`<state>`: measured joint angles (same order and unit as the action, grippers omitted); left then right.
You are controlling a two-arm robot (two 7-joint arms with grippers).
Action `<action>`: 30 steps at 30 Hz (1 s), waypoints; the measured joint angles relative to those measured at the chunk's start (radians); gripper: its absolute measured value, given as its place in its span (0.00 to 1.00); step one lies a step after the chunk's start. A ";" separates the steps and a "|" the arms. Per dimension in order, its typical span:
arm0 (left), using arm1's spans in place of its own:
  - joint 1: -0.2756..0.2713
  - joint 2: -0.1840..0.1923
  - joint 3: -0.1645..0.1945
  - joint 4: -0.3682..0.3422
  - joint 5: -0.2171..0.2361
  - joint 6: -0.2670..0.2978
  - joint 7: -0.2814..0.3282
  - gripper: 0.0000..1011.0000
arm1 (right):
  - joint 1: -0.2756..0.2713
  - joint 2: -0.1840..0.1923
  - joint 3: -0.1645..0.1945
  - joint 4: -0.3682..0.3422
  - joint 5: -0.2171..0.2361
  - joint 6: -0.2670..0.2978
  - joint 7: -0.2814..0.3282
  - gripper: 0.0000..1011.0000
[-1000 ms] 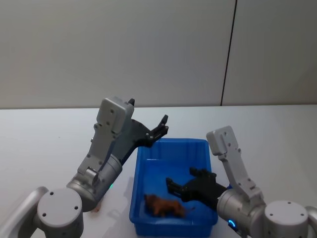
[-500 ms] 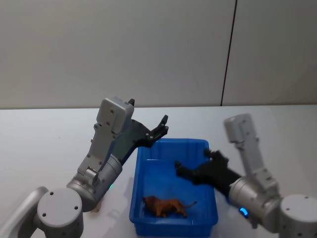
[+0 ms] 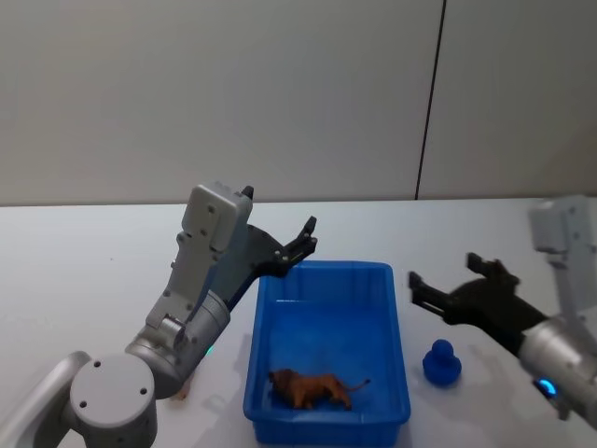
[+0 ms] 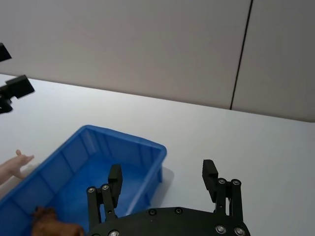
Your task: Pick up the two dolls from the table and place them into the box.
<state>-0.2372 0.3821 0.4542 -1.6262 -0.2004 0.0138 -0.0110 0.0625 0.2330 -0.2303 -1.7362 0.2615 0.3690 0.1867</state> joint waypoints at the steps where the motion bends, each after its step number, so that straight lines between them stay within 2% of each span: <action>1: 0.000 0.000 0.000 0.000 0.000 0.000 0.000 0.99 | -0.005 0.006 0.004 -0.005 0.005 0.003 0.000 0.99; 10: 0.000 0.000 0.000 0.000 0.000 0.000 0.000 0.99 | -0.064 0.083 0.039 -0.039 0.024 0.052 0.033 0.99; 15: 0.000 0.000 0.000 0.000 0.000 0.000 0.000 0.99 | -0.085 0.108 0.046 -0.040 0.021 0.072 0.051 0.99; 22: 0.000 0.000 0.000 0.000 0.000 0.000 0.000 0.99 | -0.095 0.123 0.047 -0.021 0.003 0.092 0.063 0.99; 30: 0.000 0.000 0.000 0.000 0.000 0.000 0.000 0.99 | -0.073 0.108 0.029 0.028 -0.027 0.093 0.083 0.99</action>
<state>-0.2371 0.3821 0.4542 -1.6262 -0.2004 0.0138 -0.0109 -0.0105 0.3412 -0.2009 -1.7084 0.2345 0.4617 0.2694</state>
